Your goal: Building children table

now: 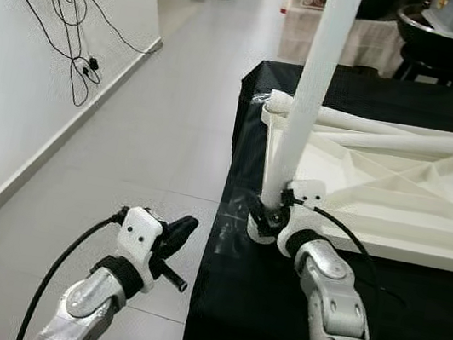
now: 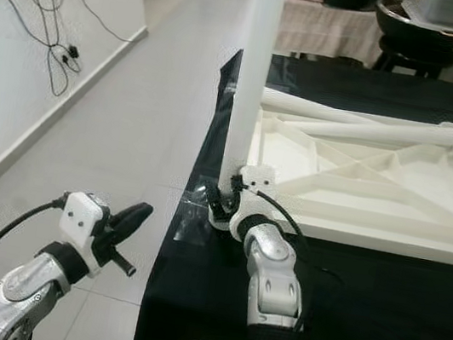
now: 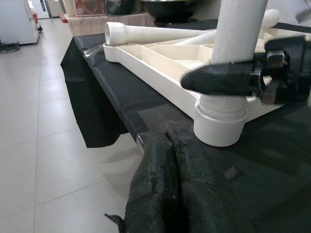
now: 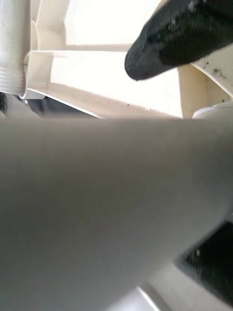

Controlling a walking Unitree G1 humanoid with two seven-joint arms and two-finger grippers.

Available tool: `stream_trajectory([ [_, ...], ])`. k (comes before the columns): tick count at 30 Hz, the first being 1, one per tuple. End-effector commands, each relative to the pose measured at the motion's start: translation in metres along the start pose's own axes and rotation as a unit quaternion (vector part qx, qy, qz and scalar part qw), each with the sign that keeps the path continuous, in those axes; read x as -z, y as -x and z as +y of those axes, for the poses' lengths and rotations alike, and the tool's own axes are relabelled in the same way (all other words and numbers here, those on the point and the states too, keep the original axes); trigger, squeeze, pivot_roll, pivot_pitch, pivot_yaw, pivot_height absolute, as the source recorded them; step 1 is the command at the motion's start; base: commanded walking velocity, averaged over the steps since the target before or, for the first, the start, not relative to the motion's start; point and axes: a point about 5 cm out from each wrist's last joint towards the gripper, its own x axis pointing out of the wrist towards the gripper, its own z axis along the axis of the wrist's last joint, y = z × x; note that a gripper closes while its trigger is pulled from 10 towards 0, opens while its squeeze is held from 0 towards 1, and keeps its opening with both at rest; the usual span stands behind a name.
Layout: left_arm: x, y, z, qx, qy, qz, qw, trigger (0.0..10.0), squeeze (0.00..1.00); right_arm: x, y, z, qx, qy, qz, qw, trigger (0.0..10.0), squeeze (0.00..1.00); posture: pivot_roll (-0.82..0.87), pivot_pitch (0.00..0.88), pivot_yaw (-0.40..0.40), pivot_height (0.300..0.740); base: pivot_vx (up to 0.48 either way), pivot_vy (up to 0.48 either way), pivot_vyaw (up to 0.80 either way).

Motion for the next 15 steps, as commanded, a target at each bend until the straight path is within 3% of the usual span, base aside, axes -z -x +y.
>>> stream_trajectory([
  [1,0.006,0.002,0.001,-0.003,0.001,0.012,1.000,10.0,0.00,-0.014,-0.005,0.004,-0.057,0.006,-0.023,0.998,10.0,0.35,-0.01,0.094,0.040,0.740,0.000,0.000,0.00],
  [2,0.006,0.002,0.001,-0.003,0.001,0.012,1.000,10.0,0.00,-0.014,-0.005,0.004,-0.057,0.006,-0.023,0.998,10.0,0.35,-0.01,0.094,0.040,0.740,0.000,0.000,0.00],
  [3,0.006,0.001,0.000,0.001,0.002,0.012,1.000,10.0,0.00,-0.023,-0.009,0.004,-0.114,0.024,-0.035,0.993,10.0,0.00,-0.01,0.094,0.040,0.740,0.000,0.000,0.00],
  [4,0.006,0.001,0.000,0.001,0.002,0.012,1.000,10.0,0.00,-0.023,-0.009,0.004,-0.114,0.024,-0.035,0.993,10.0,0.00,-0.01,0.094,0.040,0.740,0.000,0.000,0.00],
  [5,0.007,0.001,0.000,0.003,0.003,0.013,1.000,10.0,0.00,-0.029,-0.009,0.008,-0.207,0.055,-0.034,0.976,10.0,0.00,0.00,0.089,0.041,0.740,0.000,0.000,0.00],
  [6,0.007,0.001,0.000,0.003,0.003,0.013,1.000,10.0,0.00,-0.029,-0.009,0.008,-0.207,0.055,-0.034,0.976,10.0,0.00,0.00,0.089,0.041,0.740,0.000,0.000,0.00],
  [8,0.008,0.002,-0.001,0.004,0.004,0.014,1.000,10.0,0.00,-0.030,-0.007,0.013,-0.332,0.094,-0.015,0.939,10.0,0.00,0.01,0.086,0.038,0.740,0.000,0.000,0.00],
  [11,0.008,0.002,-0.001,0.004,0.004,0.014,1.000,10.0,0.00,-0.030,-0.007,0.013,-0.332,0.094,-0.015,0.939,10.0,0.00,0.01,0.086,0.038,0.740,0.000,0.000,0.00],
  [12,0.009,0.002,-0.003,0.004,0.004,0.015,1.000,10.0,0.00,-0.029,-0.010,0.015,-0.392,0.095,0.006,0.915,10.0,0.00,0.01,0.084,0.038,0.740,0.000,0.000,0.00],
  [15,0.010,0.003,-0.004,0.003,0.004,0.015,1.000,10.0,0.00,-0.028,-0.013,0.015,-0.414,0.090,0.017,0.906,10.0,0.00,0.01,0.084,0.039,0.740,0.000,0.000,0.00],
])
